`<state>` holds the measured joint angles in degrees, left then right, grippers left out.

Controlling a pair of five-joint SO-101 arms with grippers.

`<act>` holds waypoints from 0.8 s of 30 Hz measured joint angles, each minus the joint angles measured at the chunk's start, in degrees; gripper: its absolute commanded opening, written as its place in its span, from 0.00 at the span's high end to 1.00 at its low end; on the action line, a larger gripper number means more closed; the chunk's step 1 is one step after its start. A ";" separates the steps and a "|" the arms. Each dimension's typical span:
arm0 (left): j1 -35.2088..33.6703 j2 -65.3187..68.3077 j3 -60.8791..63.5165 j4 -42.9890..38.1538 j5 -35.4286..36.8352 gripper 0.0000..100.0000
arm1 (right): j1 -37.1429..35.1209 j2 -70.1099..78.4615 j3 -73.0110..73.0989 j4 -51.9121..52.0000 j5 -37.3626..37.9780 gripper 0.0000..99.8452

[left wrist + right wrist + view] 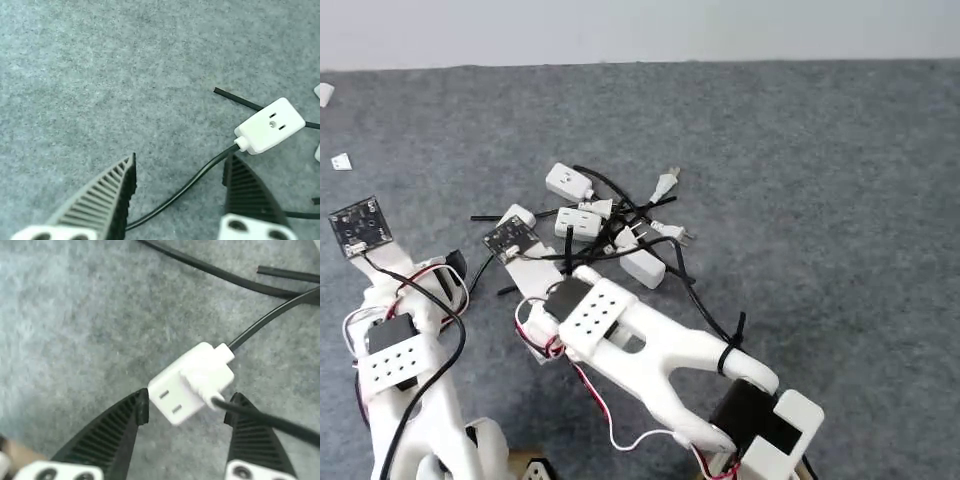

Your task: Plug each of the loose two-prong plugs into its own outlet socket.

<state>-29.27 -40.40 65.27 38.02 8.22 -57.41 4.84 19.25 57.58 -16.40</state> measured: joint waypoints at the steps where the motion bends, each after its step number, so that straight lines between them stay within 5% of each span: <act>1: 0.00 0.00 0.00 0.00 0.00 0.74 | 0.00 0.00 1.32 -2.11 -1.23 0.74; 13: 0.62 0.00 0.00 0.00 0.00 0.74 | 0.00 3.08 4.75 -12.57 -7.56 0.75; 24: 0.53 0.00 0.00 0.00 0.00 0.74 | 1.93 10.37 -6.07 -2.99 -6.42 0.80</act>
<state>-28.75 -40.40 65.27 38.02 8.22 -55.47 15.21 13.19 54.59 -22.81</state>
